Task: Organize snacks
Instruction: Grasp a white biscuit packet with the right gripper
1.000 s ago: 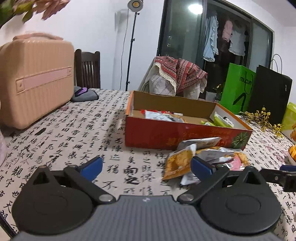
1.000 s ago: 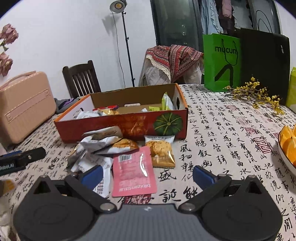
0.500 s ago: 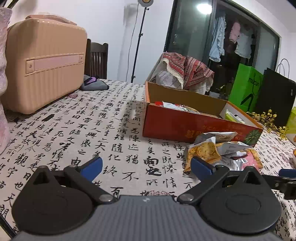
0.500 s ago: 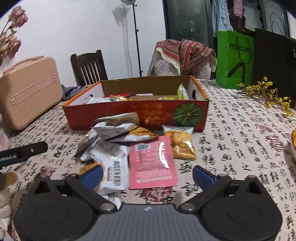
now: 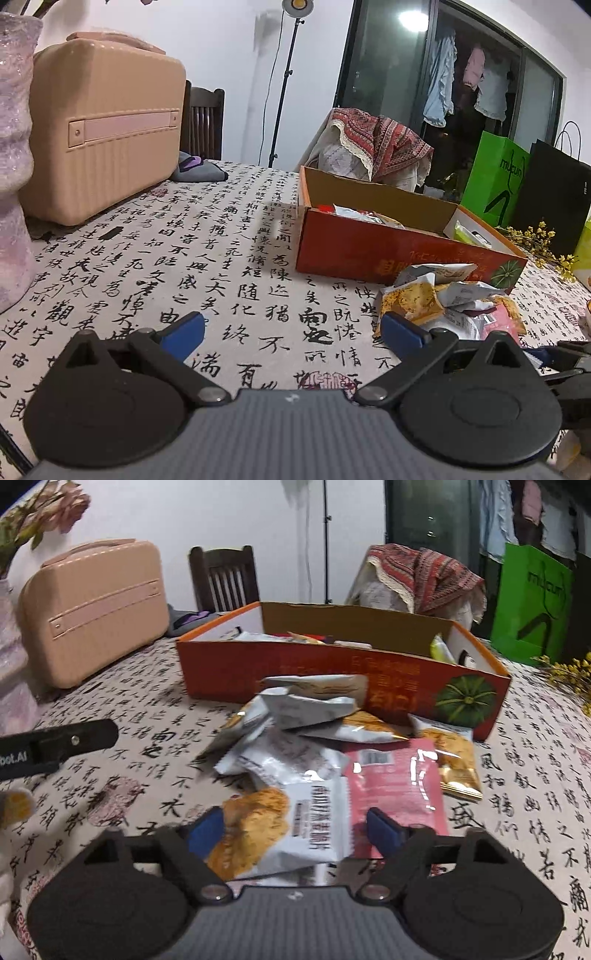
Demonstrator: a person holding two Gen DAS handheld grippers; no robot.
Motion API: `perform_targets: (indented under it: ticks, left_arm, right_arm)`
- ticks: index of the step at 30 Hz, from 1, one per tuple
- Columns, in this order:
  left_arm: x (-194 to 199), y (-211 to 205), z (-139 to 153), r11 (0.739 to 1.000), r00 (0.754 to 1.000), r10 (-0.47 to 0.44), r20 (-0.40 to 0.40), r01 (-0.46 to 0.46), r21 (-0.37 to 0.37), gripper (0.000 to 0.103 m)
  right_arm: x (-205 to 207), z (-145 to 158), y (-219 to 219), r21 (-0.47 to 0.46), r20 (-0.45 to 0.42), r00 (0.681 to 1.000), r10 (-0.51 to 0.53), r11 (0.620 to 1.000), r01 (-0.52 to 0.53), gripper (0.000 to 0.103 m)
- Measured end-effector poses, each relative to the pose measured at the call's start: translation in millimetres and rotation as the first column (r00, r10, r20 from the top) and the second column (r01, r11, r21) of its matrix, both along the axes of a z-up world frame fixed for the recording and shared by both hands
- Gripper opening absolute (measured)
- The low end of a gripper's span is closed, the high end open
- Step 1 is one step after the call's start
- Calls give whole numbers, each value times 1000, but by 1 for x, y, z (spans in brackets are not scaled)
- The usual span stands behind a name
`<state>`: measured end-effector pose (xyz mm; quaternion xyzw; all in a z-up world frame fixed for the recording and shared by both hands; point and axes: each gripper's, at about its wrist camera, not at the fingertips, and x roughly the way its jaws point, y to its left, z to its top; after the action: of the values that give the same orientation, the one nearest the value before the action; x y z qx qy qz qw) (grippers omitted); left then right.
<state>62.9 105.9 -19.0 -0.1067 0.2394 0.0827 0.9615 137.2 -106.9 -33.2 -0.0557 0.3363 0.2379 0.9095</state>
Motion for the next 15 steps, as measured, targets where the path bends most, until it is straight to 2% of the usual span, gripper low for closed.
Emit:
perform_targets:
  ticks: [1, 3, 4, 8, 11, 15]
  left_arm:
    - [-1, 1, 0, 1000, 1000, 2, -2, -2, -1, 103]
    - [-1, 2, 0, 1000, 1000, 6, -5, -6, -2, 103]
    - [-1, 2, 0, 1000, 1000, 8, -6, -9, -2, 103]
    - [-4, 1, 2, 1000, 1000, 11, -3, -11, -1, 103]
    - [-5, -1, 4, 1000, 1000, 14, -4, -14, 6, 103]
    - [-7, -5, 8, 1000, 1000, 15, -3, -15, 19, 103]
  right_arm:
    - [-2, 1, 1, 3, 9, 1000, 9, 1000, -9, 61]
    - [-6, 3, 3, -11, 34, 999, 6, 1000, -5, 47]
    - [-8, 4, 2, -10, 45, 999, 7, 1000, -6, 43]
    - [-13, 10, -4, 11, 69, 998, 0, 1000, -1, 36]
    - [-16, 15, -9, 46, 89, 996, 3, 999, -7, 16]
    - [-20, 20, -17, 79, 118, 993, -6, 997, -4, 13]
